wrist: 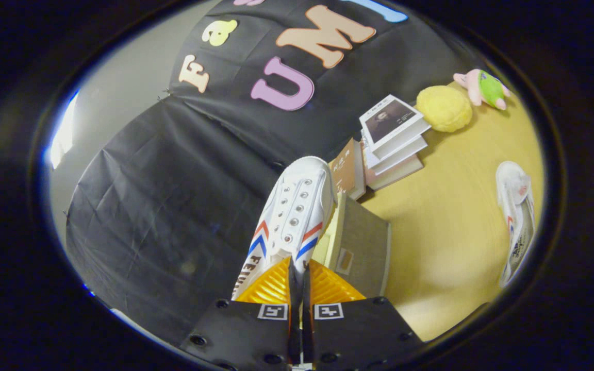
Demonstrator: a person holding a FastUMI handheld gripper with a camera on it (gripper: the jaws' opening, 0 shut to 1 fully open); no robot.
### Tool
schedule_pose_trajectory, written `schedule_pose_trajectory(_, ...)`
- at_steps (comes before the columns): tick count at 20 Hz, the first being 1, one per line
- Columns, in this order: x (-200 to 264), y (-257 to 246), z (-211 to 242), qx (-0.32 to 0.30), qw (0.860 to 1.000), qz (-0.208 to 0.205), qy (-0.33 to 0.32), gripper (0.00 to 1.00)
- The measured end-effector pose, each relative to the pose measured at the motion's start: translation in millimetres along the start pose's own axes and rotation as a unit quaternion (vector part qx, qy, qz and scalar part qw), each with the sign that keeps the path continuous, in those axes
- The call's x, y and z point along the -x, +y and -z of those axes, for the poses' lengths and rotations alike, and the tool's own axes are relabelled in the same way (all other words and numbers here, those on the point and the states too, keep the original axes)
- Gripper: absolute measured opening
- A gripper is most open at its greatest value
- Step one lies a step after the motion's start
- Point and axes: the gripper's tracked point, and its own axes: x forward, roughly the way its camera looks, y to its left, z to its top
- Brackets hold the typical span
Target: Open the storage box then place both shoes into the box .Put the left shoe in first, then the right shoe, with the right side of both shoes facing outward in a uniform manner.
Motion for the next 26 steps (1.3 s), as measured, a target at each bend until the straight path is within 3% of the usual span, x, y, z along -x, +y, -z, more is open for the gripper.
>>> schedule_pose_trajectory(5,-62,-4,31,0.03,0.993,0.093,0.071,0.05)
schedule_pose_trajectory(7,-76,-5,43,0.031,0.989,0.112,0.088,0.05)
schedule_pose_trajectory(13,-80,4,55,0.074,0.983,0.137,0.102,0.05)
schedule_pose_trajectory(18,-87,9,80,0.065,0.982,0.117,0.137,0.05)
schedule_pose_trajectory(23,-110,-1,81,0.039,0.979,0.145,0.138,0.05)
schedule_pose_trajectory(26,-129,-10,92,0.056,0.969,0.179,0.159,0.05)
